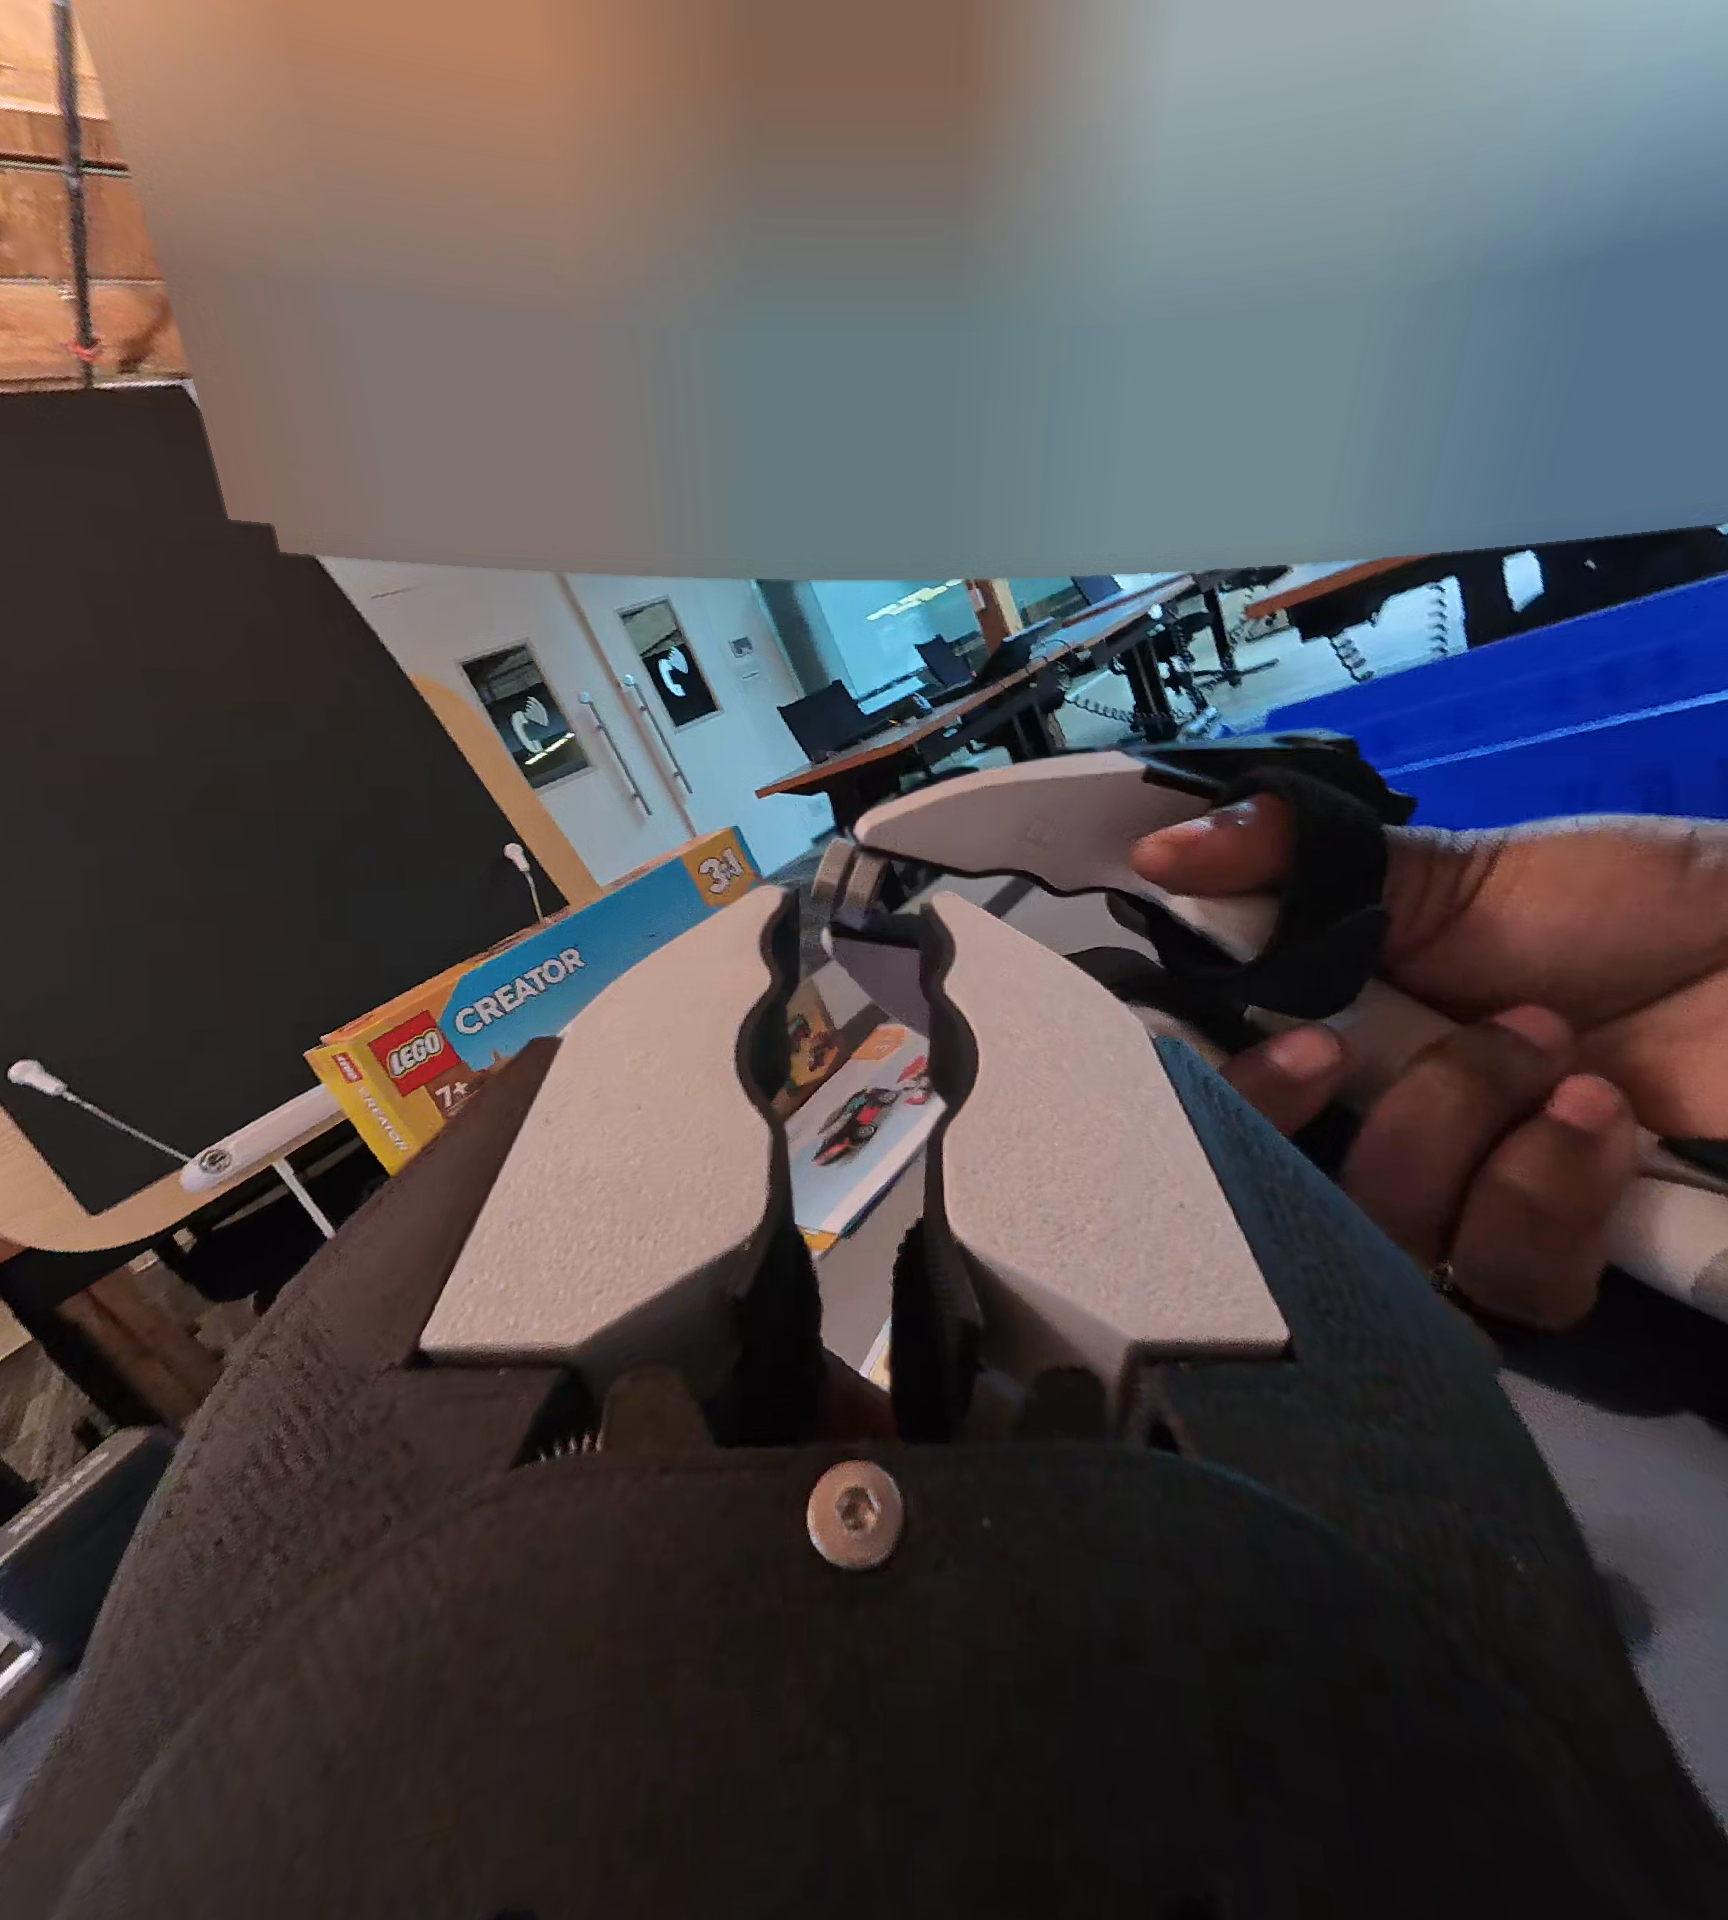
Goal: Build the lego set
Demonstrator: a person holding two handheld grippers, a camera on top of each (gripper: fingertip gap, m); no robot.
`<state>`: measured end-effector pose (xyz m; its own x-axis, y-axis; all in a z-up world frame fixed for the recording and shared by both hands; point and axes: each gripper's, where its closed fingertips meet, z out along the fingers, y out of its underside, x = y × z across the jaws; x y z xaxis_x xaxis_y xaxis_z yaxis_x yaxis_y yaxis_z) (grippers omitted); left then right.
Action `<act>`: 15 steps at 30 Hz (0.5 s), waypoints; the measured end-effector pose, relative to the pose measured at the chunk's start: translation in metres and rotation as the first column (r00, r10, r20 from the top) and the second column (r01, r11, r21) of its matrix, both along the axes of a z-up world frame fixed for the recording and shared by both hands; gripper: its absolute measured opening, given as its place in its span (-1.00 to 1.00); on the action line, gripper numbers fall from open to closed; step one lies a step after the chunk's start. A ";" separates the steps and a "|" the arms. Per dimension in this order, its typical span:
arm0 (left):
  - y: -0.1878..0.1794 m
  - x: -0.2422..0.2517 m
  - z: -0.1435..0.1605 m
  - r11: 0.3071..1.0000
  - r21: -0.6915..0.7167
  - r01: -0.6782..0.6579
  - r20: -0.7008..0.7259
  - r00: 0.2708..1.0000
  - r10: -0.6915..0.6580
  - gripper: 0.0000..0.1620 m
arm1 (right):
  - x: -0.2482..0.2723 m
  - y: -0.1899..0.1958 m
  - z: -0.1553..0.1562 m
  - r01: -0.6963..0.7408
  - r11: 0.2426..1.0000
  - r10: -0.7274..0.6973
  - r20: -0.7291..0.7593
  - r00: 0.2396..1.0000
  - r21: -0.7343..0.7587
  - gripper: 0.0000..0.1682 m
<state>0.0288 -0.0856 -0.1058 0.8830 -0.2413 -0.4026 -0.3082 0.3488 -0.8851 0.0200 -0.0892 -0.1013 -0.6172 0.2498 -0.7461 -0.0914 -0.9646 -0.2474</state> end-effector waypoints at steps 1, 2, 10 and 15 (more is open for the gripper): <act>0.000 0.001 -0.002 1.000 -0.010 0.011 -0.022 1.000 -0.011 -0.75 | 0.000 -0.001 -0.002 -0.006 1.000 0.006 0.006 1.000 0.002 -0.83; 0.000 0.000 -0.003 1.000 -0.012 0.007 -0.045 0.999 -0.008 -0.82 | 0.000 -0.002 -0.003 -0.011 1.000 0.011 0.009 1.000 0.001 -0.82; -0.042 0.013 -0.012 0.915 -0.120 0.385 -0.193 0.895 -0.402 -0.87 | 0.016 -0.043 -0.017 -0.265 0.904 0.227 0.149 0.963 0.335 -0.71; -0.061 0.019 -0.032 0.793 -0.292 0.534 -0.226 0.767 -0.600 -0.87 | 0.029 -0.063 -0.035 -0.510 0.687 0.353 0.376 0.857 0.517 -0.60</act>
